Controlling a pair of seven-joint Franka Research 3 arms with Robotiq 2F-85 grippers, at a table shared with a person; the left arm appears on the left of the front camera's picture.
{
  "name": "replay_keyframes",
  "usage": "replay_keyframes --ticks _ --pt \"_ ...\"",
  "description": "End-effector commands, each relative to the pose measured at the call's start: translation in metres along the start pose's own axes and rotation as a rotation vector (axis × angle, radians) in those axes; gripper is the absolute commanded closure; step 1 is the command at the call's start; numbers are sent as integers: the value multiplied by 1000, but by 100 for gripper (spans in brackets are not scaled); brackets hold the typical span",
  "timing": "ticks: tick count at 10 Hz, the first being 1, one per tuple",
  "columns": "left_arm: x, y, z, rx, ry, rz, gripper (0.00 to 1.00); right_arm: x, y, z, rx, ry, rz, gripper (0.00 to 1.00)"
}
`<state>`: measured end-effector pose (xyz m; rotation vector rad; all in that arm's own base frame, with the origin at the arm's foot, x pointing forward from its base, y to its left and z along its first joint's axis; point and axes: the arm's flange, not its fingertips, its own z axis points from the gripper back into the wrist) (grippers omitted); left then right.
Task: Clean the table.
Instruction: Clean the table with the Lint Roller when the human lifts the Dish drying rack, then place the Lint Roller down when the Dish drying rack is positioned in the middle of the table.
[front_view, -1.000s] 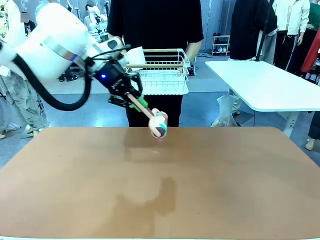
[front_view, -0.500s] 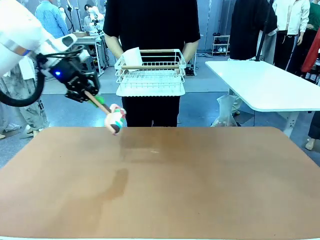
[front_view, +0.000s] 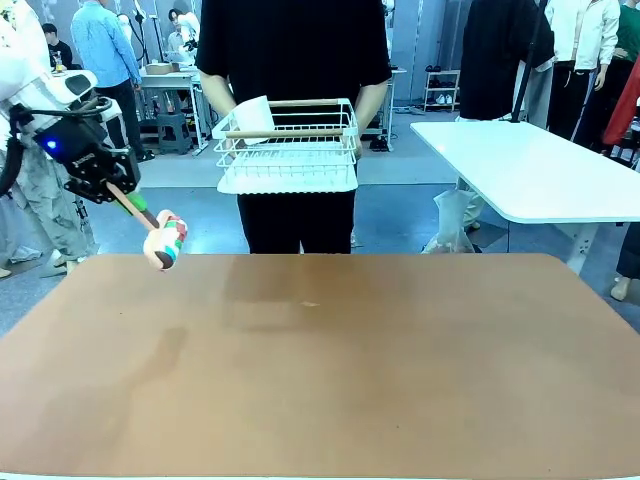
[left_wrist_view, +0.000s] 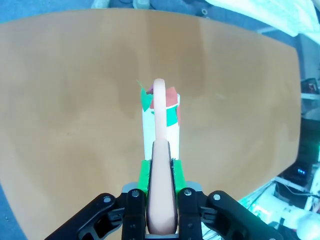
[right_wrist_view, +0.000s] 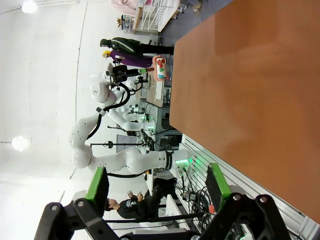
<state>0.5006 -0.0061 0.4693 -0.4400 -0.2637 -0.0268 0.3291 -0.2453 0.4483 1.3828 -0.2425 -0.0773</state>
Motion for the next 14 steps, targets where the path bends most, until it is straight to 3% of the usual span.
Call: replay_keyframes --ticks 1,14 --pt "1 -1 10 25 -25 39 79 -1 4 0 9 -4 5 0" --pt "1 6 5 9 -13 22 79 -1 4 0 9 -4 5 0"
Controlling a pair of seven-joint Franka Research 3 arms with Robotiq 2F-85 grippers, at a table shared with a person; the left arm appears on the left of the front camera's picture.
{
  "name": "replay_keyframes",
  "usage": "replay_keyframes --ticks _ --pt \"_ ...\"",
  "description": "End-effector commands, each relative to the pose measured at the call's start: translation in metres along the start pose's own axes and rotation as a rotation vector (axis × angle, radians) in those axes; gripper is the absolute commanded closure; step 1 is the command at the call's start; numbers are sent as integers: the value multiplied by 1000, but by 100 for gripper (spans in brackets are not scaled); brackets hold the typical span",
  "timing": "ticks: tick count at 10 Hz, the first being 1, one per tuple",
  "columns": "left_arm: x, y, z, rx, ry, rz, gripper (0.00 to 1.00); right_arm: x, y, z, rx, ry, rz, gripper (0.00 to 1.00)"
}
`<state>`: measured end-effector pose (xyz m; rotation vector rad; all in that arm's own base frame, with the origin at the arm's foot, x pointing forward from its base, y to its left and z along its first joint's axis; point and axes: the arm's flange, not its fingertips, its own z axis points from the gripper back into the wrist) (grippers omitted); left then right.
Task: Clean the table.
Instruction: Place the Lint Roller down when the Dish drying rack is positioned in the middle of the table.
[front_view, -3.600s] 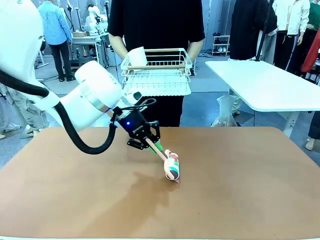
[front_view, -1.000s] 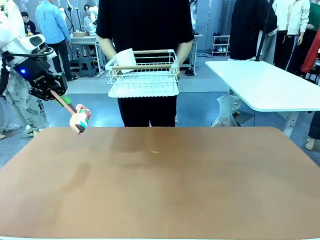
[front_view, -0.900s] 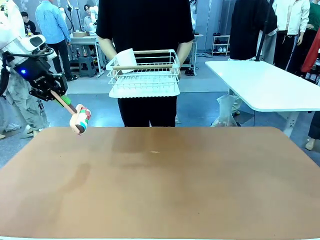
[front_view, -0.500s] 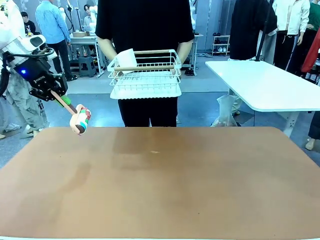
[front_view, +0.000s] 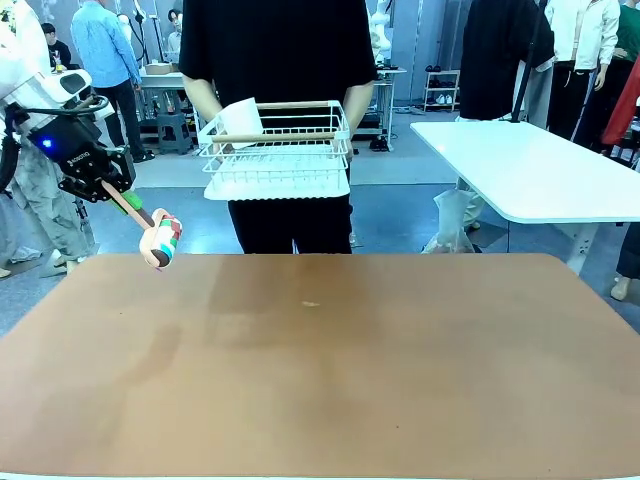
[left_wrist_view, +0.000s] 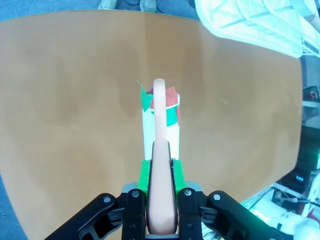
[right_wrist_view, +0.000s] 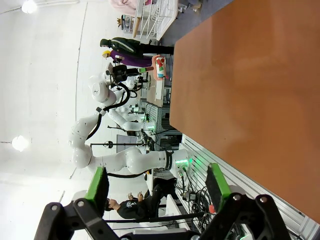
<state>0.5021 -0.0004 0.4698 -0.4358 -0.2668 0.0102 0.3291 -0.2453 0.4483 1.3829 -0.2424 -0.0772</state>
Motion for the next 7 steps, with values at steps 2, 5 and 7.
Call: replay_keyframes --ticks 2,5,7 --pt "0 1 3 0 -2 -12 79 -1 4 0 9 -4 5 0" --pt "0 1 3 0 -2 -12 79 -1 4 0 9 -4 5 0" --pt "0 1 3 0 -2 -12 79 -1 4 0 9 -4 5 0"
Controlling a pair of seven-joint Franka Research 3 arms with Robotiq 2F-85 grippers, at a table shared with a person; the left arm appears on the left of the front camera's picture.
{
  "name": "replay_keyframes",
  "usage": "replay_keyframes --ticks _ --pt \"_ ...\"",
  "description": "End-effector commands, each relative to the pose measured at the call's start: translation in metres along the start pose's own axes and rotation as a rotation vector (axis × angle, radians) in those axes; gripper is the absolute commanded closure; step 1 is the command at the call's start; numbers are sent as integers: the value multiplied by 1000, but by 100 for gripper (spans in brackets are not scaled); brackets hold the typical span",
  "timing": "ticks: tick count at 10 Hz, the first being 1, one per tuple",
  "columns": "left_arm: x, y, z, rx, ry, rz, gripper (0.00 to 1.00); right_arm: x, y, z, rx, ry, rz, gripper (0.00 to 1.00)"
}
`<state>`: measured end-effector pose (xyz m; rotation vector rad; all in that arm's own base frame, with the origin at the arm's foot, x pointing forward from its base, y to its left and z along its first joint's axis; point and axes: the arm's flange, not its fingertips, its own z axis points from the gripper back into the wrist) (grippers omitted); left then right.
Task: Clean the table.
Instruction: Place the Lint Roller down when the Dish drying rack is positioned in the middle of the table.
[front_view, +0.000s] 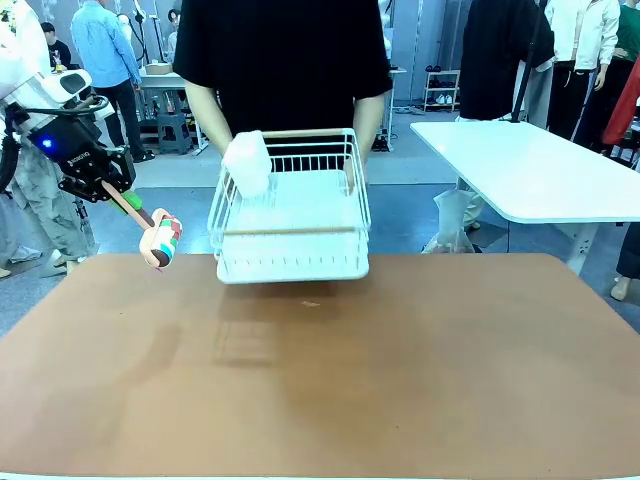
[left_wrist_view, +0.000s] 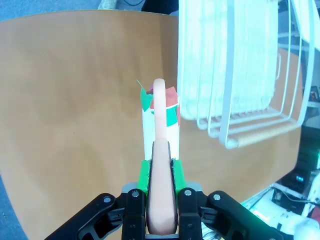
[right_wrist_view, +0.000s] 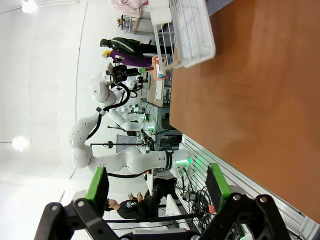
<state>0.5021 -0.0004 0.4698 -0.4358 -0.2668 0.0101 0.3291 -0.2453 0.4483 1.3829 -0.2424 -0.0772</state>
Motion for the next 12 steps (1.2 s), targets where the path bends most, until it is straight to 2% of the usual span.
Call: replay_keyframes --ticks 1,12 --pt "0 1 3 0 -2 -12 79 -1 4 0 9 -4 5 0" --pt "0 1 3 0 -2 -12 79 -1 4 0 9 -4 5 0"
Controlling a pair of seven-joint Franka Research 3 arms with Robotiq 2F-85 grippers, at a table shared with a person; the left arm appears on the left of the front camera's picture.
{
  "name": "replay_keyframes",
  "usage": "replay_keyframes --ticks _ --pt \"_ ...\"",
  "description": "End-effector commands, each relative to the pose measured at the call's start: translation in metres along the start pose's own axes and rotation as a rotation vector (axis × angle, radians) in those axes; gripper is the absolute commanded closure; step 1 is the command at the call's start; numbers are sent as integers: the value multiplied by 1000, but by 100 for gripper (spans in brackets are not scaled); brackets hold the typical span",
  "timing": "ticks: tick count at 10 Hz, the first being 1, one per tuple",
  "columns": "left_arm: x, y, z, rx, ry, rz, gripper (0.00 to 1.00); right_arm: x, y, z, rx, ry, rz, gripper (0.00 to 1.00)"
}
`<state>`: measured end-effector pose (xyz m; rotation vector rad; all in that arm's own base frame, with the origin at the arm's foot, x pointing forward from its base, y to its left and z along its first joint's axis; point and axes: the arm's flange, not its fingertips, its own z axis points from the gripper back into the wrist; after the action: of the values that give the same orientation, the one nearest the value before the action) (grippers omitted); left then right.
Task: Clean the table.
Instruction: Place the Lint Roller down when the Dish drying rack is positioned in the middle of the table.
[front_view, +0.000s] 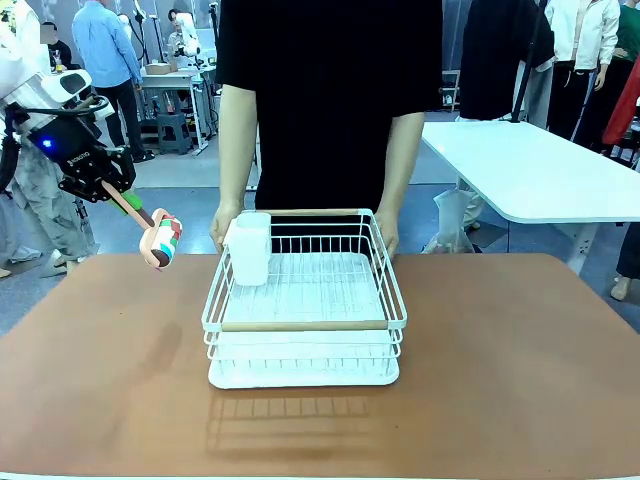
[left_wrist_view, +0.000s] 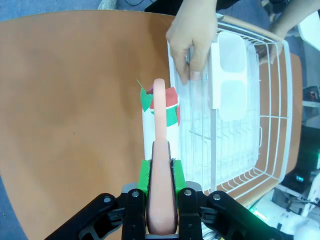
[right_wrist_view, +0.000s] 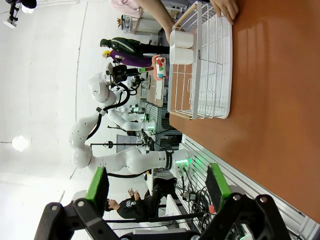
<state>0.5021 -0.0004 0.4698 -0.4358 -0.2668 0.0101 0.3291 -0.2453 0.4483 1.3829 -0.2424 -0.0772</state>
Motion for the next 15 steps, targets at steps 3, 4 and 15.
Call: replay_keyframes --ticks 3,4,15 --pt "0 1 3 0 -2 -12 79 -1 4 0 9 -4 5 0" --pt "0 1 3 0 -2 -12 79 -1 4 0 9 -4 5 0" --pt "0 1 3 0 -2 -12 79 -1 4 0 9 -4 5 0"
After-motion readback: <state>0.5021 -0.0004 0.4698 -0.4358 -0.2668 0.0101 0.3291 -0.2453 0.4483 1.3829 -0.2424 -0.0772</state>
